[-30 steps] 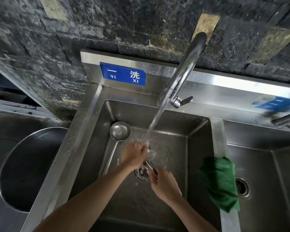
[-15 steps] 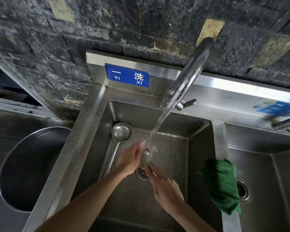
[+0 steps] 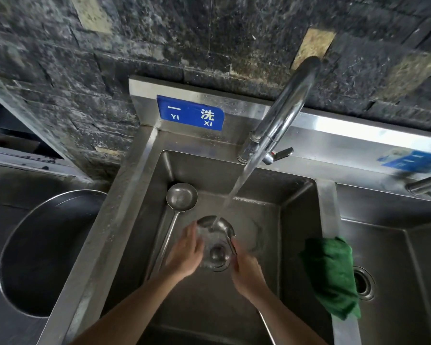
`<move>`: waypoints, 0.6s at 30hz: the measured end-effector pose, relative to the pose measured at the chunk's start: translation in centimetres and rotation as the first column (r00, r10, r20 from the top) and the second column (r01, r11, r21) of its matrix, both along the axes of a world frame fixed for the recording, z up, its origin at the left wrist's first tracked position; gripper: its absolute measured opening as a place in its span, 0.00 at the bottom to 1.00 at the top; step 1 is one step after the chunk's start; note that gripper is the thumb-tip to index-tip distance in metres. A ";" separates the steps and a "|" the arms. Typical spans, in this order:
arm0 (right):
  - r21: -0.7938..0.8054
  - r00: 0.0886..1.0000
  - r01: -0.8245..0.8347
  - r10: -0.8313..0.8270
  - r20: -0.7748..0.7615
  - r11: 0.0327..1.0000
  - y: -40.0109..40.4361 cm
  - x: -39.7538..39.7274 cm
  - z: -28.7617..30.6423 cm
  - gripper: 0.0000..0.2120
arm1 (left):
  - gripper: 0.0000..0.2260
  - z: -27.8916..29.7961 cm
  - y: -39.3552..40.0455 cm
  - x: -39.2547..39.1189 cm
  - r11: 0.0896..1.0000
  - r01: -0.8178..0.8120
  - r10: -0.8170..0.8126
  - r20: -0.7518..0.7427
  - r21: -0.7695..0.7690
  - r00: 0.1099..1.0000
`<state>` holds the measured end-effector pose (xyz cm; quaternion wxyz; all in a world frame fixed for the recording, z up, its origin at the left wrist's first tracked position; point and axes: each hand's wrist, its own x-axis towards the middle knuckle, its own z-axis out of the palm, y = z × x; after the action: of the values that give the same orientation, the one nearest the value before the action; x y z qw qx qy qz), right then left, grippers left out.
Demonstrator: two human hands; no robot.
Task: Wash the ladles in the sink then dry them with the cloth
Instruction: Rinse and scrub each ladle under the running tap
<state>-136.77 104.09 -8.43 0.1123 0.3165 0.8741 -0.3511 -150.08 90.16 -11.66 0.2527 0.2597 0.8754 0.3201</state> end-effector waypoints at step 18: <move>-0.709 0.794 0.604 -0.352 0.495 0.364 -0.9 -0.9 -1.7 0.13 | 0.34 -3.6 -1.1 3.7 0.727 0.451 -0.609 -0.182 -0.518 0.772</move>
<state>-137.62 103.16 -10.17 0.2553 0.5059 0.4362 -0.6990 -146.39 89.07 -15.27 0.2320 0.4886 0.8407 -0.0259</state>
